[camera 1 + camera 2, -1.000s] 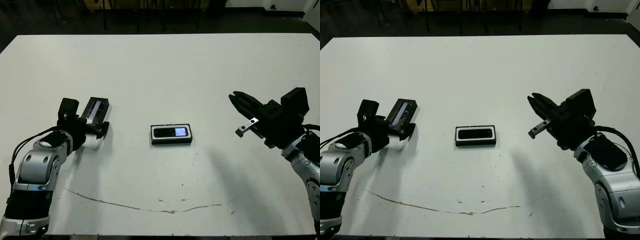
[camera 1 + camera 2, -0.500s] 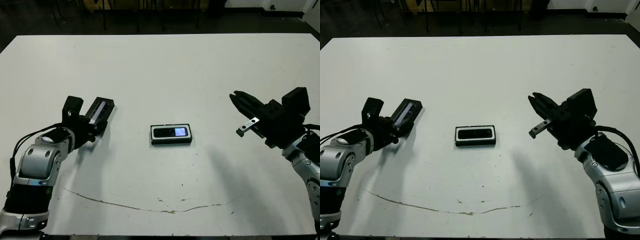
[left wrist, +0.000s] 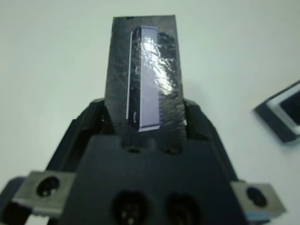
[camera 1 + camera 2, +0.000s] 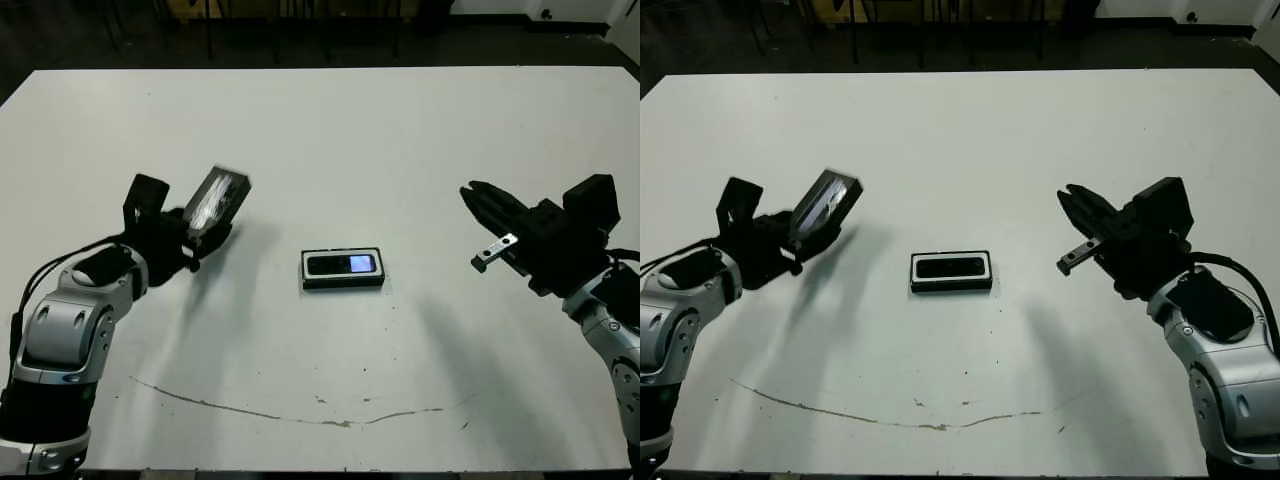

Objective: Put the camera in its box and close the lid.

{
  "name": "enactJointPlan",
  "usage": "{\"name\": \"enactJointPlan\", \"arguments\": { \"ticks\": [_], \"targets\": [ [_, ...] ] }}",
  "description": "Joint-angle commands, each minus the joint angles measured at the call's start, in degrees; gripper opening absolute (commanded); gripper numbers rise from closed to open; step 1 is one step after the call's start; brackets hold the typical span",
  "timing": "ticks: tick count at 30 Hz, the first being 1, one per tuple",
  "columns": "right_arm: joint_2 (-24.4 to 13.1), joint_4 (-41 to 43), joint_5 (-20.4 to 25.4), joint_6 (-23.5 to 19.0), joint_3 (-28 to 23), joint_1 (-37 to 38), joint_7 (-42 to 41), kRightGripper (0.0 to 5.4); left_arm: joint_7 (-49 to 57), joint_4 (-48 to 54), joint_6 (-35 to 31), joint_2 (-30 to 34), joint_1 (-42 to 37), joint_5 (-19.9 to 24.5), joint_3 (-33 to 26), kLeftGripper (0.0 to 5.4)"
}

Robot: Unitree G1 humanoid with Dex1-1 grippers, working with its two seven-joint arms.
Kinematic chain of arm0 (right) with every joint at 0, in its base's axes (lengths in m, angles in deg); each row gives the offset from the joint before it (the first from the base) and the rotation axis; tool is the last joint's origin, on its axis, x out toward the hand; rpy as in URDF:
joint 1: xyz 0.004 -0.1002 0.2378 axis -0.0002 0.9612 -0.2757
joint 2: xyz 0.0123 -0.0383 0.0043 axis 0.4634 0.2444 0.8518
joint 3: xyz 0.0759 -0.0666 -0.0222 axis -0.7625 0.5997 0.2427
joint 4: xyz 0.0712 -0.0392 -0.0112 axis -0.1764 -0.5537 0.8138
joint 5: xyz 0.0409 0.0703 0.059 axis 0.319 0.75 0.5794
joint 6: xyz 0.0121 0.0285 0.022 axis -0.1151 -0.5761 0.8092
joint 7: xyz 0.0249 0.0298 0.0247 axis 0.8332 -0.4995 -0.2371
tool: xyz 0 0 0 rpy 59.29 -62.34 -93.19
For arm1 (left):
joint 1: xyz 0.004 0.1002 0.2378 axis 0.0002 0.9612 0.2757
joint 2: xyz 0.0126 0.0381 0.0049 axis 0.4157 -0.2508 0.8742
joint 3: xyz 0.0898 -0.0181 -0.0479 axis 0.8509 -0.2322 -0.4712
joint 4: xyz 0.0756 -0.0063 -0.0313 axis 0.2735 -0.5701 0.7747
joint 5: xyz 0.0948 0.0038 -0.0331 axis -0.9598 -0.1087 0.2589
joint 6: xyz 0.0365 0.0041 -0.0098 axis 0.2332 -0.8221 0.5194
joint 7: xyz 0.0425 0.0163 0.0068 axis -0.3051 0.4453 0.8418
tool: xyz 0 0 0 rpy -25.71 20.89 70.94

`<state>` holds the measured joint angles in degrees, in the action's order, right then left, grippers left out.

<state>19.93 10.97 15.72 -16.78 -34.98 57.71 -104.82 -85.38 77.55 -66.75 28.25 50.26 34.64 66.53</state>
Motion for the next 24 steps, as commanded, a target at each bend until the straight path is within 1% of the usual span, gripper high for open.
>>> {"name": "enactJointPlan", "arguments": {
  "ticks": [1,3,5,8,10,17,20,24],
  "targets": [
    [0.4,-1.2,-0.3,-0.7,0.3,0.5,0.8,0.0,-5.7,-3.8,5.7,3.2,-3.1,0.3,1.0,2.78],
    [0.5,-1.8,-0.3,-0.8,0.4,0.3,0.8,0.0,-10.8,-7.2,10.1,4.6,-6.0,0.6,2.0,2.78],
    [0.3,-2.2,-0.5,-0.9,0.5,0.2,1.1,0.0,-16.4,-11.1,13.0,6.3,-9.7,0.7,3.7,2.78],
    [0.4,-2.1,0.0,-2.0,0.4,0.1,1.7,0.0,-22.7,-15.1,15.5,8.4,-14.6,-0.9,7.4,2.78],
    [0.4,-2.2,-0.3,-1.7,0.6,0.1,1.8,0.0,-26.4,-18.3,16.8,8.6,-17.2,-1.6,9.7,2.78],
    [0.1,-3.3,-1.1,0.3,0.5,0.5,1.4,0.0,-40.2,-30.2,18.7,8.1,-25.1,-3.6,17.4,2.78],
    [0.2,-3.4,-1.1,0.6,0.4,0.7,1.4,0.0,-43.9,-34.7,18.8,7.0,-27.1,-4.2,19.1,2.78],
    [0.0,-3.9,-1.2,0.9,0.3,0.7,1.1,0.0,-46.4,-38.0,18.9,5.6,-27.6,-4.1,19.6,2.78]
  ]
}}
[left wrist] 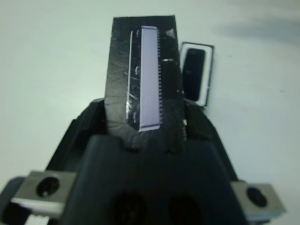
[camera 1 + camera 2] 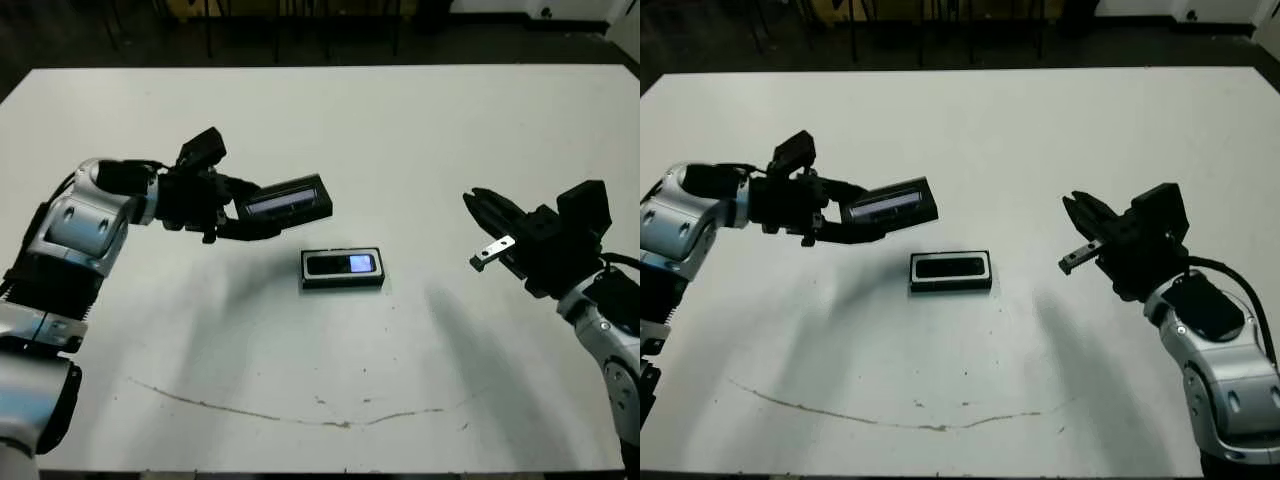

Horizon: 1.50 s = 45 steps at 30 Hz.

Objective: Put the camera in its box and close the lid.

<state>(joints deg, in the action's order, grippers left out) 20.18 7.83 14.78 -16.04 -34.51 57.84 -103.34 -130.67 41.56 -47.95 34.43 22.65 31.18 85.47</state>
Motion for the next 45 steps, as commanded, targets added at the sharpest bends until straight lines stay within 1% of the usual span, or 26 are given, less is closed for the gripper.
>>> {"name": "enactJointPlan", "arguments": {
  "ticks": [1,5,12,16,21,28,31,34,38,45],
  "targets": [
    [-0.1,-0.8,-0.1,0.0,-0.2,0.6,-0.3,0.0,-1.4,-2.3,0.1,-0.9,0.3,-0.6,0.7,2.78],
    [0.1,-0.8,0.1,-0.1,-0.2,0.6,-0.2,0.0,-2.4,-3.6,0.7,-2.1,1.4,0.1,0.1,2.78],
    [0.0,-0.6,0.1,-0.4,0.0,0.5,-0.2,0.0,-2.9,-8.0,3.5,-5.6,3.9,3.2,-3.8,2.78],
    [0.1,-0.1,-0.1,-0.9,0.0,0.6,0.3,0.0,-2.4,-9.1,3.1,-7.3,5.2,3.8,-4.9,2.78],
    [-0.3,-0.5,-0.1,0.1,-0.1,0.8,-0.5,0.0,-2.8,-10.9,3.1,-8.8,5.8,3.3,-4.7,2.78],
    [-0.2,-0.7,0.8,0.2,-0.6,0.9,-1.3,0.0,-1.8,-11.2,1.7,-10.0,6.3,2.7,-4.6,2.78],
    [-0.3,-0.6,0.6,0.1,-0.6,0.9,-1.2,0.0,-2.1,-11.6,1.6,-10.4,6.2,2.8,-4.6,2.78],
    [-0.3,0.1,0.8,-0.9,-0.7,0.8,-1.0,0.0,-2.4,-12.2,1.3,-10.4,5.8,2.2,-4.1,2.78],
    [-0.3,0.7,1.1,-2.0,-0.8,0.7,-0.6,0.0,-3.6,-12.7,0.7,-10.2,5.2,1.9,-3.5,2.78],
    [-0.5,0.6,1.0,-1.4,-0.7,0.6,-1.0,0.0,-7.5,-11.1,0.2,-9.9,4.5,1.9,-2.0,2.78]
  ]
}}
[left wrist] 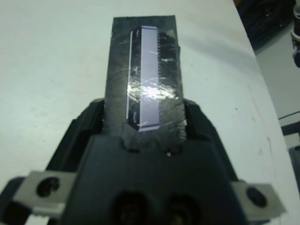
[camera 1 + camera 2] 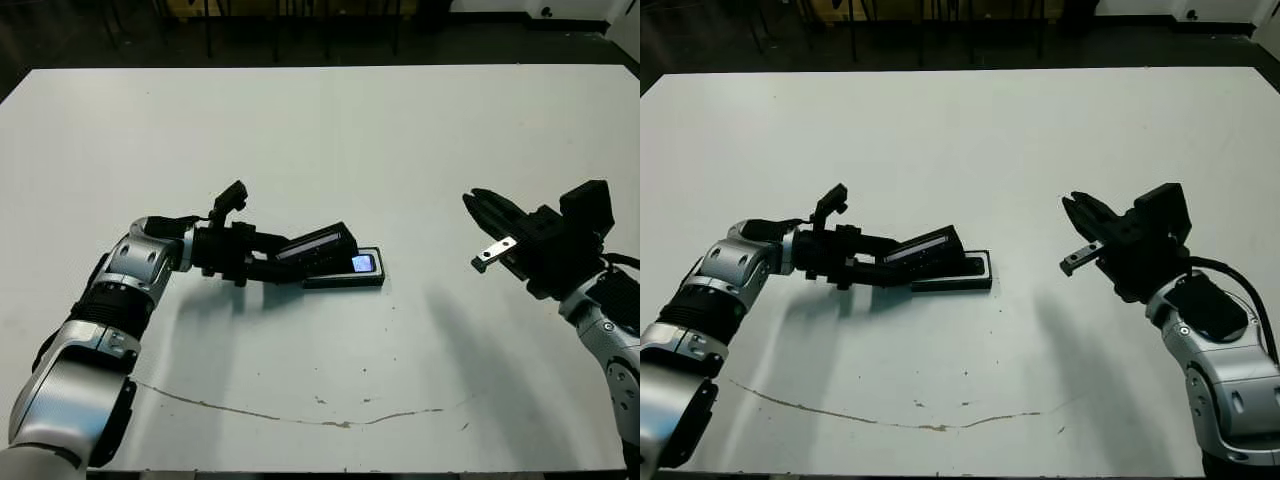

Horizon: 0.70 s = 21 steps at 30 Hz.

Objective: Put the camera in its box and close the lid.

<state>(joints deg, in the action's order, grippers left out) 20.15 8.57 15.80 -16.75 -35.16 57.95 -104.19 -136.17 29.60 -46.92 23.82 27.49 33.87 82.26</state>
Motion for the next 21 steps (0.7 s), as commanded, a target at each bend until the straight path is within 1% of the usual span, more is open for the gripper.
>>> {"name": "enactJointPlan", "arguments": {
  "ticks": [1,6,9,12,17,21],
  "targets": [
    [-0.4,-0.1,0.0,-0.9,-0.1,0.4,0.0,0.0,-2.5,1.0,-0.8,0.7,-0.4,-0.8,1.5,2.78],
    [-0.8,0.2,-0.3,-1.1,0.0,0.4,0.1,0.0,-4.0,-0.1,0.0,0.5,-0.8,-1.3,2.5,2.77],
    [-0.6,-0.1,0.4,-1.0,-0.4,0.4,-0.3,0.0,-3.6,-0.6,-0.6,0.4,-1.0,-2.0,3.2,2.77],
    [-0.6,0.0,0.6,-1.3,-0.5,0.4,-0.3,0.0,-2.6,-1.3,0.7,-0.2,-0.5,-2.3,3.1,2.77],
    [-0.8,0.2,0.1,-0.9,-0.4,0.6,-0.5,0.0,1.3,-0.9,2.3,-0.9,0.1,-5.2,4.6,2.77],
    [-0.7,0.9,0.3,-1.5,-0.5,0.8,-0.2,0.0,3.2,-1.3,4.4,-1.6,0.4,-7.4,6.2,2.77]
  ]
}}
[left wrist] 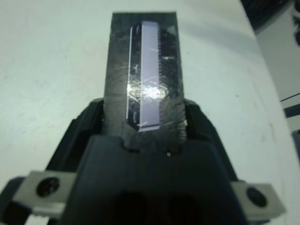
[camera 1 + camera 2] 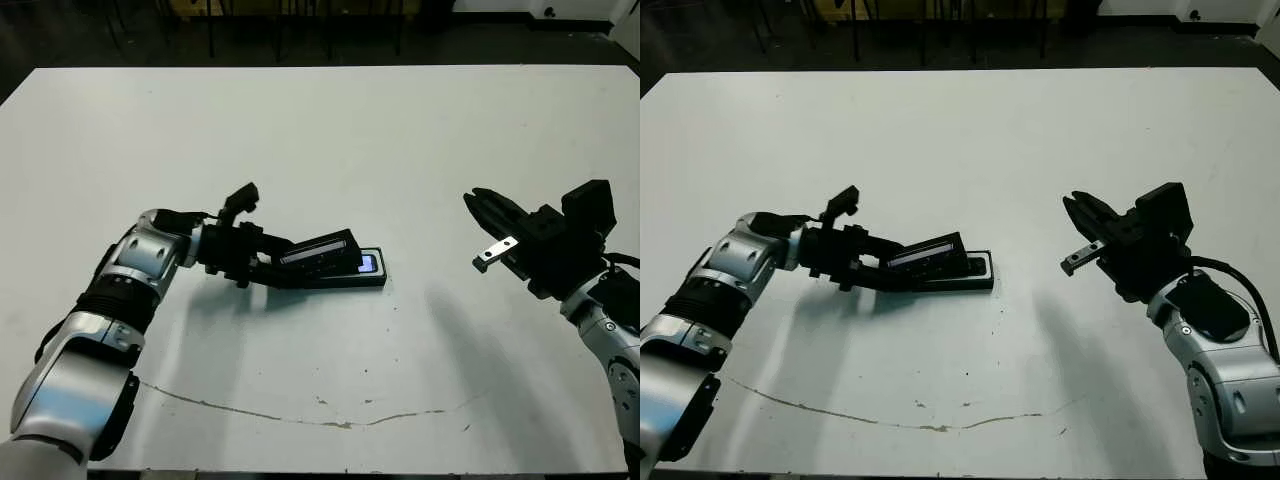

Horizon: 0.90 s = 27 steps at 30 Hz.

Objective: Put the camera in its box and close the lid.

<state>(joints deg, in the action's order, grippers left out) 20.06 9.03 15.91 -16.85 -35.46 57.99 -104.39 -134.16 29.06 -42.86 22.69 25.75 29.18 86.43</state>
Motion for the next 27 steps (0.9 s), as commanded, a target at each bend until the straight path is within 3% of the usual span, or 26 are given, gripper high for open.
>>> {"name": "enactJointPlan", "arguments": {
  "ticks": [1,16,27],
  "targets": [
    [-0.6,0.5,0.3,-1.5,-0.2,0.8,-0.1,0.0,1.3,-0.9,0.7,-0.6,2.2,-2.9,2.4,2.77],
    [-0.5,0.7,0.1,-1.3,-0.3,1.2,-0.2,0.0,-2.1,-0.1,-1.0,0.8,2.0,-2.7,3.9,2.77],
    [-0.8,0.7,0.4,-2.3,-0.6,0.9,-0.4,0.0,-0.3,-3.6,2.8,-1.2,1.5,-4.1,4.4,2.77]
  ]
}}
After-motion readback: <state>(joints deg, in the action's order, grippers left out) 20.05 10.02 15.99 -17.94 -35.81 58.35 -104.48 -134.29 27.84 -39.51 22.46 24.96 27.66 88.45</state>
